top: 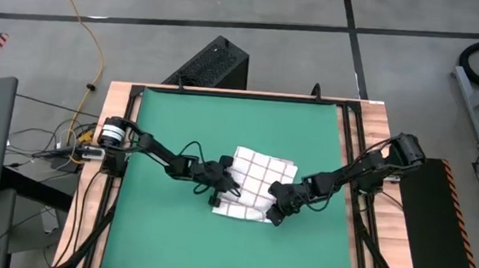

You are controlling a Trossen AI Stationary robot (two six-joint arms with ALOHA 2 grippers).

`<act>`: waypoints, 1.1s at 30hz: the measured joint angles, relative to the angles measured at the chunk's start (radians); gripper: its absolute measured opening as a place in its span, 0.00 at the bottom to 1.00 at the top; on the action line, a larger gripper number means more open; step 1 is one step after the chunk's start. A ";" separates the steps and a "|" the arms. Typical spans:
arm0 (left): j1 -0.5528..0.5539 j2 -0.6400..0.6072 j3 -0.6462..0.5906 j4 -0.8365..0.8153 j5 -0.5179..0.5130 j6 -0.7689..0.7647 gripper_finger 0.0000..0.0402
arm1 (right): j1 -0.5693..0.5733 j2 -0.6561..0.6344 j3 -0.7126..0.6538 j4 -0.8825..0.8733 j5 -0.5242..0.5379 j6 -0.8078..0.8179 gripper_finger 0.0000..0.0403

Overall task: Roll towel into tight, uniform cylinder
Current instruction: Roll the kitchen towel on the table

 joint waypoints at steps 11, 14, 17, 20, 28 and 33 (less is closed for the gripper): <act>-0.016 -0.003 0.002 -0.095 0.014 -0.154 0.00 | 0.060 -0.001 0.000 -0.003 0.074 0.049 0.09; -0.026 -0.003 0.001 -0.097 0.007 -0.207 0.00 | 0.065 -0.002 0.001 -0.017 0.079 0.072 0.09; -0.036 -0.003 0.000 -0.100 0.010 -0.268 0.00 | 0.064 -0.026 0.001 -0.072 0.089 0.113 0.09; -0.049 -0.003 0.000 -0.103 0.011 -0.326 0.00 | 0.065 -0.073 0.001 -0.144 0.105 0.134 0.09; -0.097 -0.002 -0.004 -0.084 -0.004 -0.389 0.00 | 0.063 -0.214 0.000 -0.333 0.177 0.173 0.09; -0.110 0.000 -0.007 -0.064 -0.032 -0.389 0.00 | 0.038 -0.207 0.000 -0.329 0.152 0.130 0.09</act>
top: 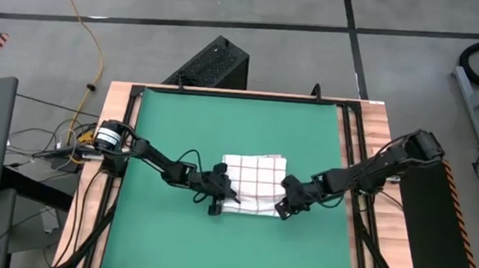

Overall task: Roll towel into tight, uniform cylinder
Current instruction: Roll the kitchen towel on the table

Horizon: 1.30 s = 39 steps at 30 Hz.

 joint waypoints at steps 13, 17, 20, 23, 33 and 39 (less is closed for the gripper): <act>-0.002 -0.014 0.001 -0.023 -0.017 0.077 0.00 | -0.093 0.127 0.002 0.091 -0.128 -0.106 0.09; -0.017 -0.098 -0.003 -0.142 -0.113 0.177 0.00 | -0.106 0.130 0.002 0.091 -0.124 -0.126 0.09; -0.029 -0.190 -0.006 -0.212 -0.152 0.230 0.00 | -0.107 0.134 0.002 0.091 -0.119 -0.135 0.09; -0.042 -0.284 -0.007 -0.280 -0.175 0.262 0.00 | -0.107 0.133 0.002 0.087 -0.116 -0.143 0.09; -0.211 -0.451 0.000 -0.190 -0.195 0.340 0.00 | -0.112 0.134 0.001 0.094 -0.117 -0.165 0.09; -0.296 -0.274 0.043 -0.165 -0.265 0.462 0.00 | -0.112 0.135 0.001 0.094 -0.117 -0.173 0.09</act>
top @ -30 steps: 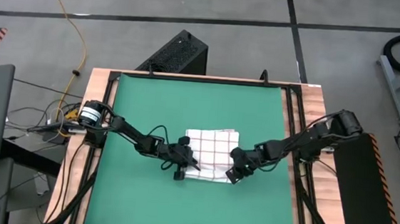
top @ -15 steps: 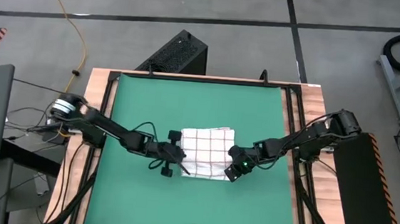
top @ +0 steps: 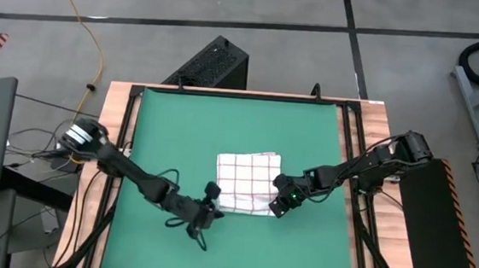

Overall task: Roll towel into tight, uniform cylinder
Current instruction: Roll the kitchen towel on the table

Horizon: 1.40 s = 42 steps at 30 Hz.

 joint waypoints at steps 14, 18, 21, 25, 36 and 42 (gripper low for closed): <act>0.070 0.131 0.148 -0.106 -0.036 0.038 0.00 | 0.000 0.000 0.000 0.000 -0.007 -0.014 0.09; 0.099 0.129 0.131 -0.107 -0.040 0.006 0.00 | 0.000 0.000 0.000 0.000 -0.009 -0.017 0.09; 0.119 0.129 0.119 -0.122 -0.008 -0.034 0.00 | 0.000 0.000 0.000 0.000 -0.010 -0.018 0.09; 0.130 0.129 0.091 -0.125 -0.010 -0.086 0.00 | 0.000 0.000 0.000 0.000 -0.010 -0.018 0.09; 0.130 0.127 0.004 -0.108 -0.018 -0.226 0.00 | 0.000 0.002 -0.001 0.031 0.002 -0.141 0.24; 0.130 0.126 -0.019 -0.084 -0.019 -0.240 0.00 | 0.000 0.003 -0.002 0.103 0.009 -0.213 0.30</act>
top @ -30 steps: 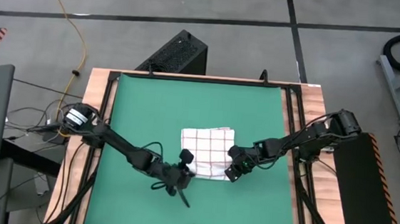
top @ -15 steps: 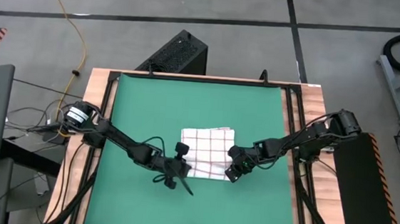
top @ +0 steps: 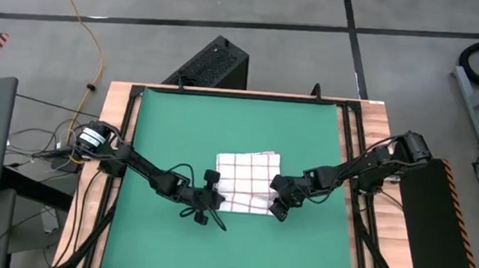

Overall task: Roll towel into tight, uniform cylinder
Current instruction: Roll the kitchen towel on the table

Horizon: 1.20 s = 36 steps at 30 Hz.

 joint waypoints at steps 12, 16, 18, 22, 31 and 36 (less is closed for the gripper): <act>0.003 0.000 -0.007 -0.023 0.002 0.003 0.00 | -0.018 -0.014 0.000 -0.001 0.002 -0.142 0.31; 0.008 0.000 -0.006 -0.052 0.002 -0.006 0.00 | -0.045 -0.063 0.001 -0.025 0.024 -0.215 0.31; 0.009 0.000 -0.006 -0.056 0.002 -0.011 0.00 | -0.057 -0.101 0.001 -0.043 0.048 -0.259 0.31; 0.010 0.000 -0.011 -0.053 0.002 -0.019 0.00 | -0.070 -0.181 0.002 -0.082 0.111 -0.356 0.31; 0.012 0.000 -0.011 -0.062 0.002 -0.062 0.00 | 0.167 -0.302 0.002 -0.075 0.345 -0.665 0.30; 0.012 0.000 -0.012 -0.057 0.002 -0.080 0.00 | 0.318 -0.224 0.002 -0.066 0.595 -0.666 0.29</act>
